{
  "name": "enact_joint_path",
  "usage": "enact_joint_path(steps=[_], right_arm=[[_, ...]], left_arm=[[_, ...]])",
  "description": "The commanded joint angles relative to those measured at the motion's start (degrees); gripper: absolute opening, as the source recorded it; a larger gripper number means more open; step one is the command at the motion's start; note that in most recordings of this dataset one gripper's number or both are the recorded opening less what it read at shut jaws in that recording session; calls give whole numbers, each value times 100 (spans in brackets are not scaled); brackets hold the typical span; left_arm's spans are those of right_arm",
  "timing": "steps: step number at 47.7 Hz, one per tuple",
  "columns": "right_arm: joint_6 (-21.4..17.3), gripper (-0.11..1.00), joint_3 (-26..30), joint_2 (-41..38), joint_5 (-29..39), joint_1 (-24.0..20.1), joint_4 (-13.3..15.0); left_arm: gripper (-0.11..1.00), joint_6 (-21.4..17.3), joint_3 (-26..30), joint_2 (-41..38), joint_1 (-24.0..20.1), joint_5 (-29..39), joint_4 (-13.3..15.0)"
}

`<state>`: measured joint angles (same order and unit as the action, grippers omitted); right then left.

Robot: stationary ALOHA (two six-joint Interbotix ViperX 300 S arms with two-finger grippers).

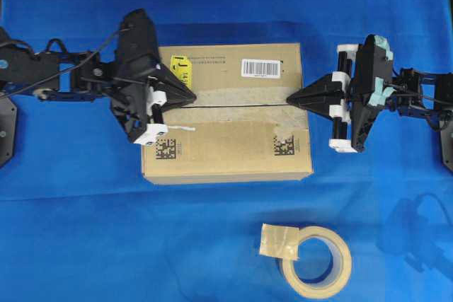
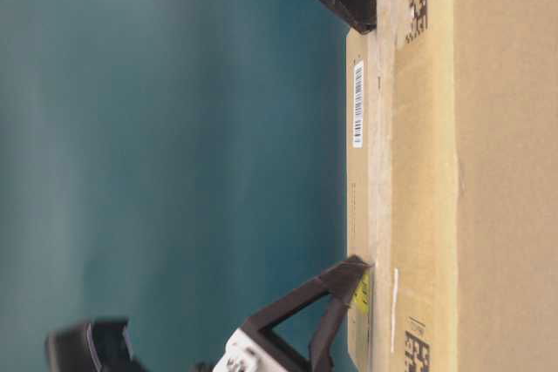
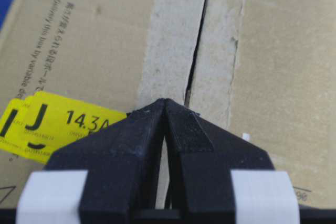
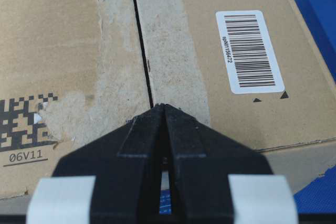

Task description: Close the cardboard box.

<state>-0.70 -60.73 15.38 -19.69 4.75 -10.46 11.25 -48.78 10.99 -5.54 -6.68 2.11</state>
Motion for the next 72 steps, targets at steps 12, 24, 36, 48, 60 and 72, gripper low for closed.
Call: enact_joint_path(steps=[12, 24, 36, 48, 60, 72], right_arm=[[0, 0, 53, 35, 26, 35, 0], [0, 0, 62, 35, 26, 35, 0], [-18, 0, 53, 35, 26, 35, 0], [-18, 0, 53, 35, 26, 35, 0], [-26, 0, 62, 35, 26, 35, 0], [-18, 0, 53, 35, 26, 9, 0]], left_arm=[[0, -18, -1354, 422, 70, -2839, -9], [0, -299, -1881, 369, 264, -3823, -9], [0, -536, -1942, 202, 325, -3867, -9], [0, -536, -1925, -132, 325, -3911, -9], [0, -545, -1907, -237, 325, -3911, -9], [0, -536, -1898, -237, 325, -3911, 9]])
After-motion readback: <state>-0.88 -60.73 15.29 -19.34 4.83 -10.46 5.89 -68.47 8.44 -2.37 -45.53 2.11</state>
